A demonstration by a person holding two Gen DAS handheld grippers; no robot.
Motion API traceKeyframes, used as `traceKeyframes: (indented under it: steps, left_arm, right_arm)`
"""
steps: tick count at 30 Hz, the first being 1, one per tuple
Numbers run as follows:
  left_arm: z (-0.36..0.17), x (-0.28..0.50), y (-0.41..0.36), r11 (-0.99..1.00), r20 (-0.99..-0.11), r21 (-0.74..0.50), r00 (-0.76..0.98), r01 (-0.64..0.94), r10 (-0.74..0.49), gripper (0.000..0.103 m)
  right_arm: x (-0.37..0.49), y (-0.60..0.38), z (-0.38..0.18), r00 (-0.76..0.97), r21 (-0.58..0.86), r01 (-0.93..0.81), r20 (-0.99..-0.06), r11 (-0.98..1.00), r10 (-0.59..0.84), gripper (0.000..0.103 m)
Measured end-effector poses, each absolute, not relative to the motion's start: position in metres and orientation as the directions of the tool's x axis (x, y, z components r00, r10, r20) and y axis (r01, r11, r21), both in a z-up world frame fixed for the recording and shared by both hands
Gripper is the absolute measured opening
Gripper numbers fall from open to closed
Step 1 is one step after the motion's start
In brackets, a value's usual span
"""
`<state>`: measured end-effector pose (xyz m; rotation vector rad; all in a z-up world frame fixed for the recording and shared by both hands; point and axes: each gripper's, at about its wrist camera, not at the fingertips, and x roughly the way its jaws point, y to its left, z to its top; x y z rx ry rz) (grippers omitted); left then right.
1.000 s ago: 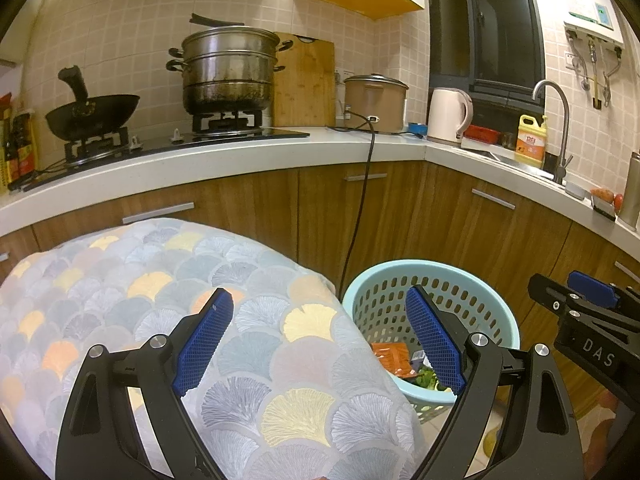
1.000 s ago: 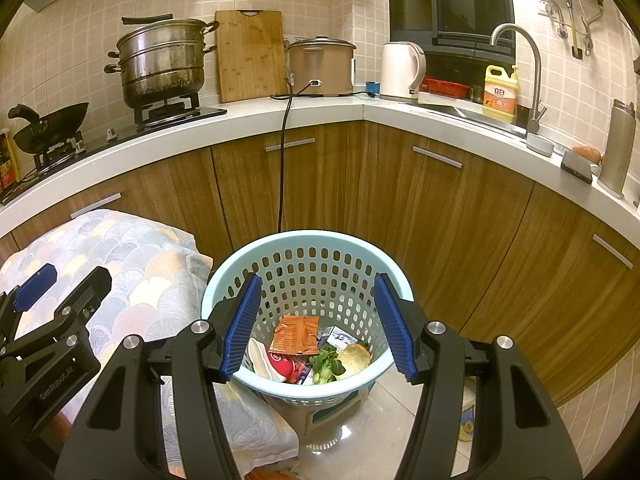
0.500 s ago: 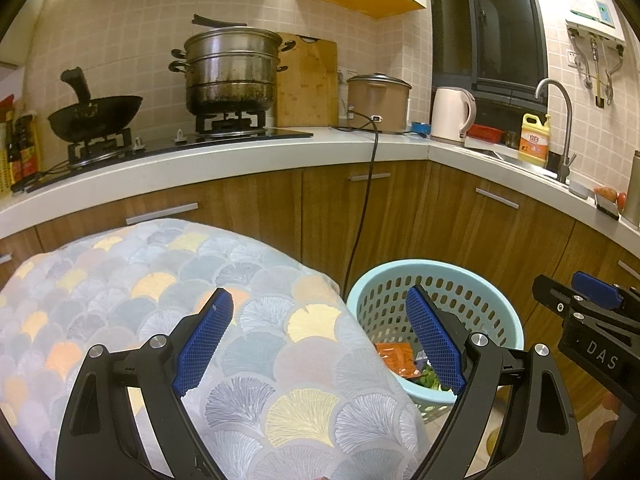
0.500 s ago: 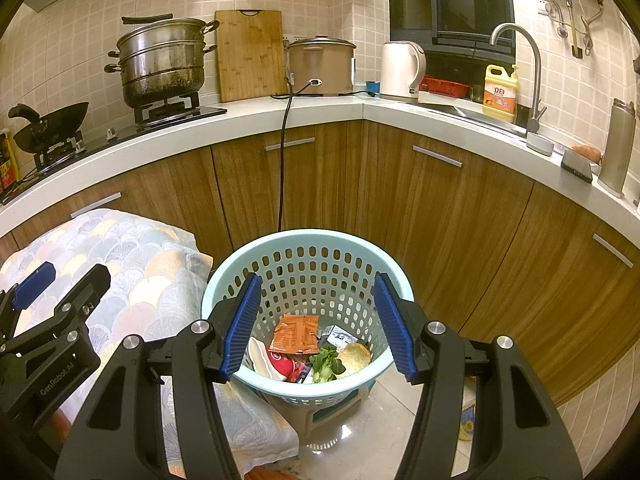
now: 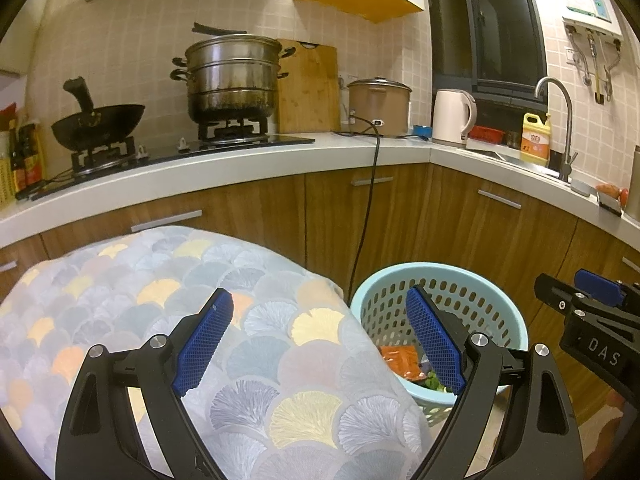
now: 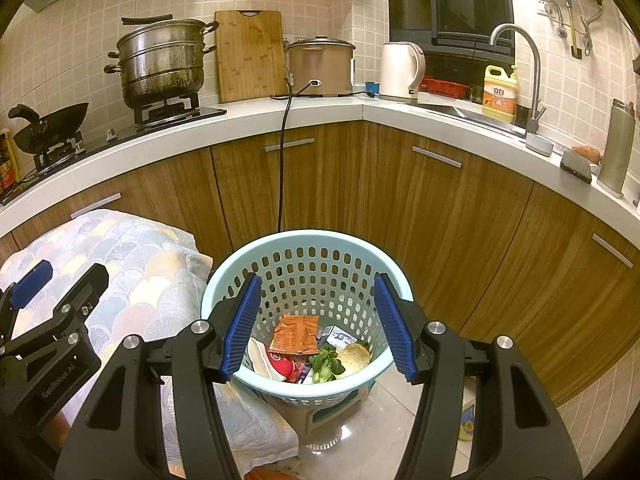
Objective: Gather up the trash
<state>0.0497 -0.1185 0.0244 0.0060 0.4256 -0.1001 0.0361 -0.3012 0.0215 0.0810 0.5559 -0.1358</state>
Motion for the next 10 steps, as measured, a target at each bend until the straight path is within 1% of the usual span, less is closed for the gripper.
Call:
traceKeyframes:
  steps: [5,10]
  left_arm:
    - [0.0245,0.0531,-0.1156,0.994,-0.432,-0.05,0.895,0.102,-0.113,0.088]
    - [0.0242,0.0529,-0.1172,0.994,-0.43,-0.049,0.896,0.098,-0.11,0.088]
  right_arm:
    - [0.0361,-0.3007,0.0208,0.84,0.041,0.15,-0.531,0.988,-0.106,0.055]
    - [0.036,-0.3008,0.0212,0.84,0.042,0.15,-0.532,0.988,-0.105,0.055]
